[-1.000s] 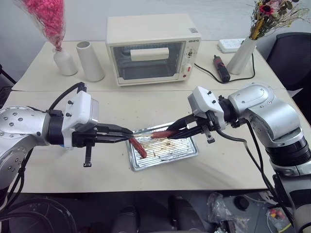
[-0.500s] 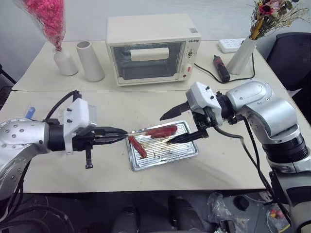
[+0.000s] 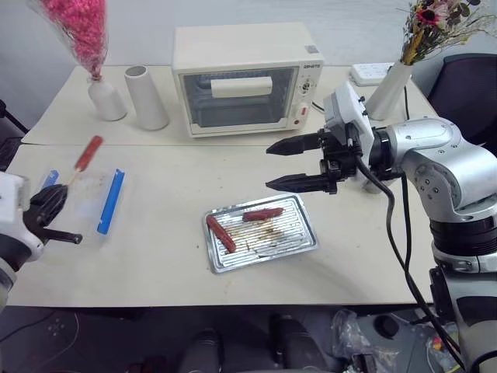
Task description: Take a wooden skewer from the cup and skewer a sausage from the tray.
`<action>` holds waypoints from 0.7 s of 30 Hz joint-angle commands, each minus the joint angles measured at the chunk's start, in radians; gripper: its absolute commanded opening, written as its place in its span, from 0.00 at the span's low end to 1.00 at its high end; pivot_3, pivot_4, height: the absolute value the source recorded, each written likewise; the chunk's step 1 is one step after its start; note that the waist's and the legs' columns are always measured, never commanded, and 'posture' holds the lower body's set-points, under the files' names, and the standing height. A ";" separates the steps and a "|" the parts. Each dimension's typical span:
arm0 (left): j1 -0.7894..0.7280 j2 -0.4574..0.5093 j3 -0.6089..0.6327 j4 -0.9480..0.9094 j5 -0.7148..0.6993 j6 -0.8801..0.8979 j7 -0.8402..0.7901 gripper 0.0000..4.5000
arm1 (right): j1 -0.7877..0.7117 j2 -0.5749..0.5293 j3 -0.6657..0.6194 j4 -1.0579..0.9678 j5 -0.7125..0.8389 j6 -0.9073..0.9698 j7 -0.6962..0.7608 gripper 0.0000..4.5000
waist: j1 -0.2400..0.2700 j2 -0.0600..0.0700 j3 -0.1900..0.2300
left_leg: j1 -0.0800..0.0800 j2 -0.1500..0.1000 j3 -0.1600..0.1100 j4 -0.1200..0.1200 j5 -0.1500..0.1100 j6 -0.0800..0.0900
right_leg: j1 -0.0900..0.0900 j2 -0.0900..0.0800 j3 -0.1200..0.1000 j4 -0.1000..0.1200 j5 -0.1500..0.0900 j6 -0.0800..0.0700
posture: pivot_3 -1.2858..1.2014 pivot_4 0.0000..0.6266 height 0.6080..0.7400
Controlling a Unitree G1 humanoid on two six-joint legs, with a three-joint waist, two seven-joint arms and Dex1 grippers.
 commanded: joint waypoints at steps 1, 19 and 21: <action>0.004 -0.021 0.029 0.015 0.019 0.038 0.039 0.00 | -0.009 0.004 -0.042 -0.047 0.040 0.010 -0.024 0.75 | 0.000 0.000 0.000 | 0.000 0.000 0.000 0.000 0.000 0.000 | 0.000 0.000 0.000 0.000 0.000 0.000 | 0.52 0.24 1.00; -0.021 -0.017 0.023 -0.001 0.027 0.103 0.062 0.74 | -0.044 -0.011 -0.036 -0.011 0.078 0.044 -0.035 1.00 | -0.002 -0.001 0.000 | 0.000 0.002 0.000 0.000 0.000 0.000 | 0.000 -0.001 0.000 -0.001 0.000 0.000 | 0.52 0.24 1.00; -0.011 -0.004 0.053 -0.017 0.020 0.112 0.043 0.87 | -0.044 -0.014 -0.034 -0.006 0.072 0.037 -0.029 1.00 | -0.003 -0.001 0.000 | 0.000 0.003 0.000 0.000 0.000 0.000 | 0.000 -0.001 0.000 -0.001 0.000 0.000 | 0.52 0.24 1.00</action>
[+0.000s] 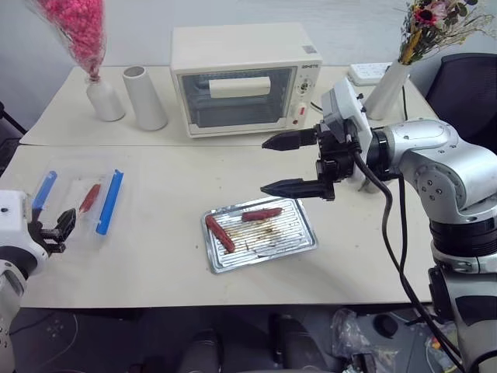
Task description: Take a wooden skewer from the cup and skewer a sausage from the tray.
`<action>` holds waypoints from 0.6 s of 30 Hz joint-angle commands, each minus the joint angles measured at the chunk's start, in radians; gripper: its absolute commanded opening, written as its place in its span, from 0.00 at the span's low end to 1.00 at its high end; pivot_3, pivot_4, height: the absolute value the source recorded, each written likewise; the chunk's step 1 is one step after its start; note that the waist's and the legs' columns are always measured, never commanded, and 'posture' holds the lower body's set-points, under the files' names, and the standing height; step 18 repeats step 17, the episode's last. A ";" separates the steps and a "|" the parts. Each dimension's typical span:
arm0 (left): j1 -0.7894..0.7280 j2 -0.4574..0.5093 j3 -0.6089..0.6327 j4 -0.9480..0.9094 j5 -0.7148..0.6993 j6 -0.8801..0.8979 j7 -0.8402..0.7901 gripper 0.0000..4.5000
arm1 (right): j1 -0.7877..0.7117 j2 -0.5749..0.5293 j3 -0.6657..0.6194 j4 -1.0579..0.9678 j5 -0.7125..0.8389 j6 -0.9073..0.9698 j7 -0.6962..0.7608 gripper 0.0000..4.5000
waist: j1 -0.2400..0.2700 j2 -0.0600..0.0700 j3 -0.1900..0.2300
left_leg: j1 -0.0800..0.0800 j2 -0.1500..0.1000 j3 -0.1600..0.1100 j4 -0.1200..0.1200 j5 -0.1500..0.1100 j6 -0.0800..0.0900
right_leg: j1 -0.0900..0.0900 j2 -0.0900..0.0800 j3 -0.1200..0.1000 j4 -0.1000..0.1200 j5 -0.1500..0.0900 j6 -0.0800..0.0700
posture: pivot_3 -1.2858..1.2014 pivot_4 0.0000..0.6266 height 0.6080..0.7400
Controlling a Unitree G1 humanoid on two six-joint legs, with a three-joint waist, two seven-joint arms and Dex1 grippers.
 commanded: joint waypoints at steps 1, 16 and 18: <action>0.019 0.039 0.110 -0.065 -0.026 0.020 -0.048 0.94 | -0.032 -0.024 -0.028 -0.008 0.005 -0.019 0.014 1.00 | 0.000 0.000 0.000 | 0.000 0.000 0.000 0.000 0.000 0.000 | 0.000 0.000 0.000 0.000 0.000 0.000 | 0.52 0.24 1.00; 0.487 0.053 0.763 -0.002 -0.383 -0.015 -0.615 0.99 | -0.048 -0.109 -0.014 0.120 -0.055 -0.135 0.177 1.00 | -0.013 0.000 0.000 | 0.002 0.005 0.001 0.000 -0.002 -0.002 | 0.000 0.002 -0.002 -0.003 -0.011 -0.020 | 0.52 0.24 1.00; 0.507 0.043 0.763 -0.007 -0.395 -0.026 -0.622 0.99 | -0.052 -0.107 -0.011 0.128 -0.060 -0.141 0.181 1.00 | -0.013 0.000 0.000 | 0.002 0.005 0.001 0.000 -0.002 -0.003 | 0.000 0.002 -0.002 -0.002 -0.012 -0.021 | 0.52 0.24 1.00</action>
